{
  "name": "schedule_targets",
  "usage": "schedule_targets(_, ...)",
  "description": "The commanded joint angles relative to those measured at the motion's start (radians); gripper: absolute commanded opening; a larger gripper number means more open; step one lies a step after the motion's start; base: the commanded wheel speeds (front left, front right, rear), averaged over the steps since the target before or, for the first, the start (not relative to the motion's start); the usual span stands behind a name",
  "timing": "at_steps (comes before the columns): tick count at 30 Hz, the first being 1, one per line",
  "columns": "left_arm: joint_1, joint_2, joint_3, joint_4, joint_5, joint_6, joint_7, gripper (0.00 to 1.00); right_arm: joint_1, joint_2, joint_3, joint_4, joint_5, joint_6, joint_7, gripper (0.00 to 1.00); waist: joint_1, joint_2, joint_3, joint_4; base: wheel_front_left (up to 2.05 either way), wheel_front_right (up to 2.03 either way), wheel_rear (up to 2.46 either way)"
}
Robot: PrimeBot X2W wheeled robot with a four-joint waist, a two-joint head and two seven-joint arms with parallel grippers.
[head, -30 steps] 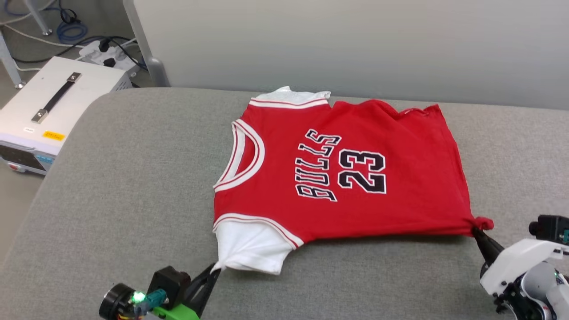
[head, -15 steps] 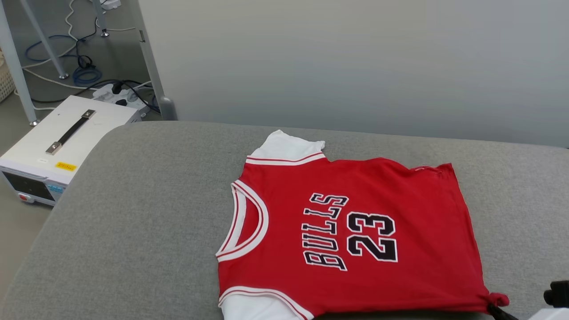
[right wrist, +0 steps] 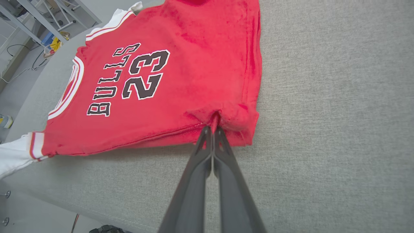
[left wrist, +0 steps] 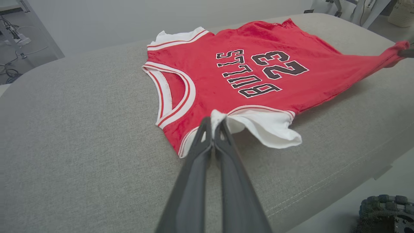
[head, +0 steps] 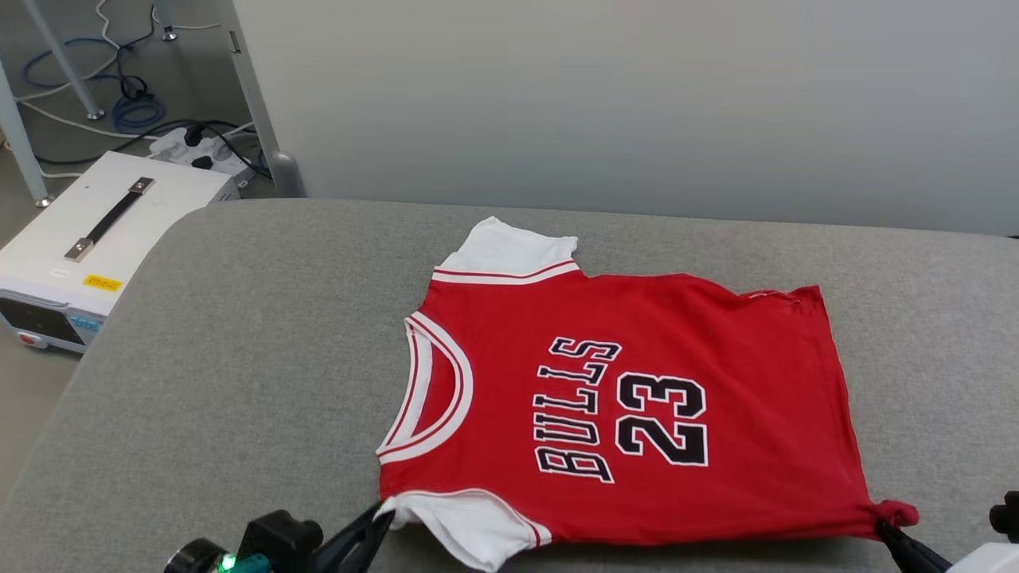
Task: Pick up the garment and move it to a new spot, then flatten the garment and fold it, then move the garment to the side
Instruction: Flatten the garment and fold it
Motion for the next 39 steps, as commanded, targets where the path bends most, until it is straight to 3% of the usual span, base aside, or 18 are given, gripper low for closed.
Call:
schedule_targets(1, -0.039, -0.014, 0.009, 0.007, 0.008, 0.000, -0.010, 0.00, -0.026, 0.004, -0.012, -0.017, -0.013, -0.001, 0.011, 0.00, 0.0001, 0.0000, 0.023, -0.005, 0.00, 0.00, 0.00)
schedule_targets(7, -0.151, -0.053, 0.046, 0.047, 0.007, 0.003, -0.021, 0.00, -0.106, 0.015, -0.025, -0.040, -0.047, -0.001, 0.063, 0.00, 0.0001, 0.0000, 0.103, -0.016, 0.00, 0.00, 0.00)
schedule_targets(18, -0.361, -0.107, 0.044, 0.206, 0.033, -0.045, -0.009, 0.00, -0.281, 0.018, -0.028, 0.010, -0.111, -0.001, 0.124, 0.00, 0.0001, 0.0000, 0.251, -0.024, 0.00, 0.00, 0.00)
schedule_targets(33, -0.517, -0.177, 0.004, 0.454, 0.057, -0.100, -0.017, 0.00, -0.407, 0.024, 0.020, 0.140, -0.164, -0.001, 0.117, 0.00, 0.0001, 0.0000, 0.321, -0.037, 0.00, 0.00, 0.00)
schedule_targets(34, -0.523, -0.183, 0.003, 0.472, 0.058, -0.099, -0.020, 0.47, -0.411, 0.023, 0.020, 0.151, -0.168, -0.001, 0.113, 0.00, 0.0001, 0.0000, 0.321, -0.036, 0.00, 0.00, 0.00)
schedule_targets(35, -0.530, -0.201, -0.004, 0.524, 0.057, -0.091, -0.014, 1.00, -0.418, 0.030, 0.012, 0.178, -0.179, -0.001, 0.092, 1.00, 0.0001, 0.0000, 0.311, -0.035, 0.00, 0.00, 0.00)
schedule_targets(39, -0.528, -0.230, 0.004, 0.574, 0.045, -0.077, -0.047, 1.00, -0.422, 0.041, 0.016, 0.198, -0.169, -0.001, 0.056, 1.00, 0.0001, 0.0000, 0.282, -0.035, 0.00, 0.00, 0.00)
